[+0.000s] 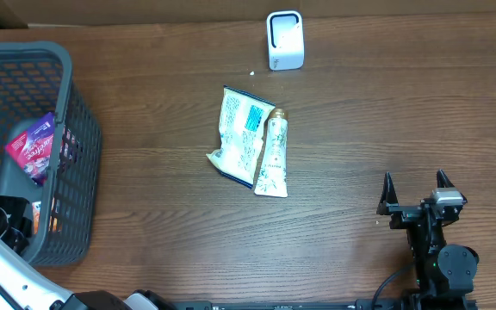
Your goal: Scan the item barcode
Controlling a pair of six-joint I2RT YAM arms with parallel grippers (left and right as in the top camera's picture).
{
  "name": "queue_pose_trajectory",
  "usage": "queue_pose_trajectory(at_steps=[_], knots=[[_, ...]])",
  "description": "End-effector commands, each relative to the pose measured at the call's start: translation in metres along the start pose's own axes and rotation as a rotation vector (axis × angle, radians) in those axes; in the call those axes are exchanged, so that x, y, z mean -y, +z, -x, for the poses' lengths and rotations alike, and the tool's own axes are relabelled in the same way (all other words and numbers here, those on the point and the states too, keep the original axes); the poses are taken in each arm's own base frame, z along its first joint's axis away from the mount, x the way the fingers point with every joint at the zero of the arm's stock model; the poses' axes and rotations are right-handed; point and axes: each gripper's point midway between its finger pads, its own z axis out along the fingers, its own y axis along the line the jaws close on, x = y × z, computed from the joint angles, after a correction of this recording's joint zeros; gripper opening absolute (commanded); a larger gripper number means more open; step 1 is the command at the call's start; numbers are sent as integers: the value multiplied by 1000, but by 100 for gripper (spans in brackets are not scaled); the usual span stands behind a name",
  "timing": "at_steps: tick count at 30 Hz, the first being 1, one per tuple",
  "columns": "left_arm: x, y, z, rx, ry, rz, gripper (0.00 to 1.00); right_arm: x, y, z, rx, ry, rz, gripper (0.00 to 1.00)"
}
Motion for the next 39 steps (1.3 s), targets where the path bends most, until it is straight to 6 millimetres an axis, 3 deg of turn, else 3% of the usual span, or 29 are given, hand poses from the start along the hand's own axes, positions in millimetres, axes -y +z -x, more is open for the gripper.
queue_pose_trajectory(at_steps=[1, 4, 7, 9, 15, 18, 20, 21, 24, 25, 30, 37, 39], knots=[[7, -4, 7, 42, 3, -37, 4, 0, 0, -1, 5, -5, -2, 100], [19, -11, 20, 92, 1, -99, 4, 0, 0, -1, 5, -5, -2, 100], [46, -33, 42, 187, 10, -243, 5, 0, 0, -1, 5, -5, -2, 100], [66, -46, 52, 232, 52, -346, 11, 0, 0, -1, 5, -5, -2, 100], [113, -74, 68, 303, 109, -568, 52, 0, 0, -1, 5, -5, -2, 100], [131, -83, 73, 338, 195, -568, 69, 0, 0, -1, 5, -5, -2, 100], [149, -86, 73, 352, 308, -558, 88, 0, 0, -1, 5, -5, -2, 100], [156, -83, 72, 349, 344, -530, 99, 0, 0, -1, 5, -5, -2, 100], [171, -66, 78, 340, 408, -412, 100, 0, 0, -1, 5, -5, -2, 100], [187, -50, 81, 329, 480, -358, 100, 0, 0, -1, 5, -5, -2, 100], [218, 3, 91, 264, 509, -291, 100, 0, 0, -1, 5, -5, -2, 100], [224, 60, 101, 182, 400, -203, 100, 0, 0, -1, 5, -5, -2, 100], [226, 84, 99, 136, 406, -168, 100, 0, 0, -1, 5, -5, -2, 100]])
